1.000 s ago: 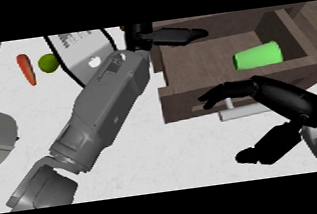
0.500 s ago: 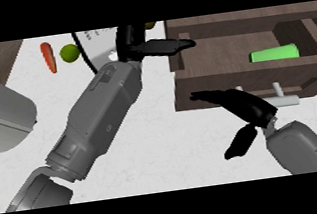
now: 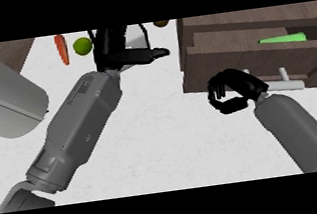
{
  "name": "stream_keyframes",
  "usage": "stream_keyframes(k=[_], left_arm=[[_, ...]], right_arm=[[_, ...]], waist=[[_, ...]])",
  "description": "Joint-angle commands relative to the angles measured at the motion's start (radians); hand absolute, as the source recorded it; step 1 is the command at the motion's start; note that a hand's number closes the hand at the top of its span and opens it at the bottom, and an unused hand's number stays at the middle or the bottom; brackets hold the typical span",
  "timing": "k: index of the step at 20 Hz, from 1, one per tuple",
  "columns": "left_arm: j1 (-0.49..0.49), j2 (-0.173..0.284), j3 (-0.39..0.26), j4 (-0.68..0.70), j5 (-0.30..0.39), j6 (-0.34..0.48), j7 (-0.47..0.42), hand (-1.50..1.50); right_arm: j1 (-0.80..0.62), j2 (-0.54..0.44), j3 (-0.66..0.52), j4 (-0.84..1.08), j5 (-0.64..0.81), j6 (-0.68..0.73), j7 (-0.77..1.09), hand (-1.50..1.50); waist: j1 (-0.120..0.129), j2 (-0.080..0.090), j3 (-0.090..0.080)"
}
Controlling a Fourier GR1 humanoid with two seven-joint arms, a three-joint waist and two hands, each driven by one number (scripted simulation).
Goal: Pick up the cup, place it into the drawer and close the drawer
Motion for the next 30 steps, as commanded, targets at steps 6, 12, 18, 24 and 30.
stream_keyframes(k=[6,12,18,24,30], left_arm=[[0.111,0.062,-0.011,-0.104,0.013,-0.084,0.033,-1.5],[0.147,0.098,-0.016,-0.139,0.008,-0.113,0.031,-1.5],[0.157,0.113,-0.027,-0.157,0.007,-0.149,0.046,-1.5],[0.176,0.096,-0.031,-0.179,0.015,-0.16,0.045,-1.5],[0.189,0.124,-0.027,-0.184,0.021,-0.195,0.054,-1.5]], right_arm=[[-0.247,-0.097,-0.201,0.3,-0.062,-0.075,-0.143,1.5],[-0.334,-0.14,-0.269,0.36,-0.102,-0.08,-0.092,1.5],[-0.368,-0.17,-0.294,0.336,-0.138,-0.038,-0.073,1.5],[-0.353,-0.189,-0.312,0.307,-0.177,0.012,-0.075,1.5],[-0.344,-0.202,-0.317,0.276,-0.201,0.054,-0.067,1.5]], waist=[[0.059,0.016,0.004],[0.092,0.026,0.003],[0.106,0.032,0.002],[0.123,0.036,0.002],[0.133,0.04,0.0]])
